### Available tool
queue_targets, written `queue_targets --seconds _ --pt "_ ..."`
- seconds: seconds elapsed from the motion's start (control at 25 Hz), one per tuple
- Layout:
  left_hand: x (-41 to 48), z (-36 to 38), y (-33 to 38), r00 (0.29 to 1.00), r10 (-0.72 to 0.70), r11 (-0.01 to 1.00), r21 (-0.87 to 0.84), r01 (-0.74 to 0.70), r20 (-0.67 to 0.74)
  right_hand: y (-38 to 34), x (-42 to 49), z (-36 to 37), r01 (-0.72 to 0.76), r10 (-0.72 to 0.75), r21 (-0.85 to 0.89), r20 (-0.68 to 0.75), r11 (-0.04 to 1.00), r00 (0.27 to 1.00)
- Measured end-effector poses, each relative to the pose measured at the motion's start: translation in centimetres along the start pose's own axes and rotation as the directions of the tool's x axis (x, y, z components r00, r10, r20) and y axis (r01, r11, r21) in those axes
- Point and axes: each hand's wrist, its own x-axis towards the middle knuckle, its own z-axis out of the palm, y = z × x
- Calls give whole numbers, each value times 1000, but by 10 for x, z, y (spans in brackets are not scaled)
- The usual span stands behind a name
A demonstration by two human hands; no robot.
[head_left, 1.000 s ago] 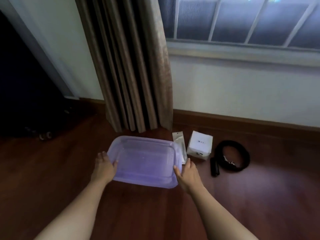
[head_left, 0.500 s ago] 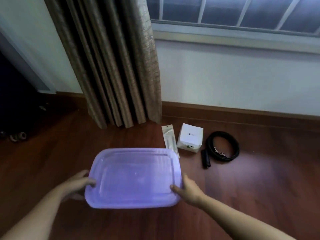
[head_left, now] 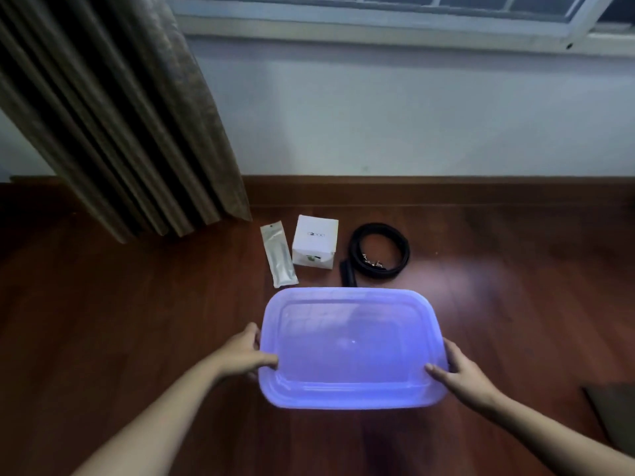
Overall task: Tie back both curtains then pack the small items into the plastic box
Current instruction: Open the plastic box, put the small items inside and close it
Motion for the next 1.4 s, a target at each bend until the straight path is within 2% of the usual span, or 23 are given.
queue_targets --seconds 0.16,0.2,0.28,0.36,0.4,0.48,0.56,0.64,0.76,0.96,1.24,1.4 --pt "3 20 -4 999 -41 997 59 43 -36 17 6 -1 5 -5 16 -30 1000 1000" --pt "4 23 -4 996 -37 991 126 47 -81 18 6 -1 4 -4 16 -20 1000 1000" --pt "11 27 -2 964 30 964 264 43 -265 18 8 -2 -9 9 7 -1 1000 1000" --pt "17 31 6 906 86 966 259 26 -414 17 8 -3 -9 8 -68 -5 998 1000" --pt "19 32 12 898 97 967 253 17 -430 16 8 -4 -4 3 -127 -11 992 1000" --pt "23 32 17 906 73 972 232 29 -416 15 8 -6 -45 43 -174 -17 984 999" --pt "24 30 21 914 22 990 135 37 -406 19 8 -6 -166 165 -77 -20 983 986" --pt "24 30 25 912 -10 997 60 38 -411 21 8 -6 -222 219 -51 -45 974 975" --pt "24 32 34 898 -49 998 2 56 -438 20 6 -6 -190 181 -115 -83 975 980" --pt "24 32 35 896 -78 997 -54 60 -437 23 3 -6 -192 190 -23 -56 981 980" --pt "26 23 29 914 -139 990 -72 121 -382 22 4 -3 -197 197 5 -71 980 978" --pt "29 27 30 919 -100 995 -58 84 -382 24 8 -1 -219 220 26 -74 975 973"
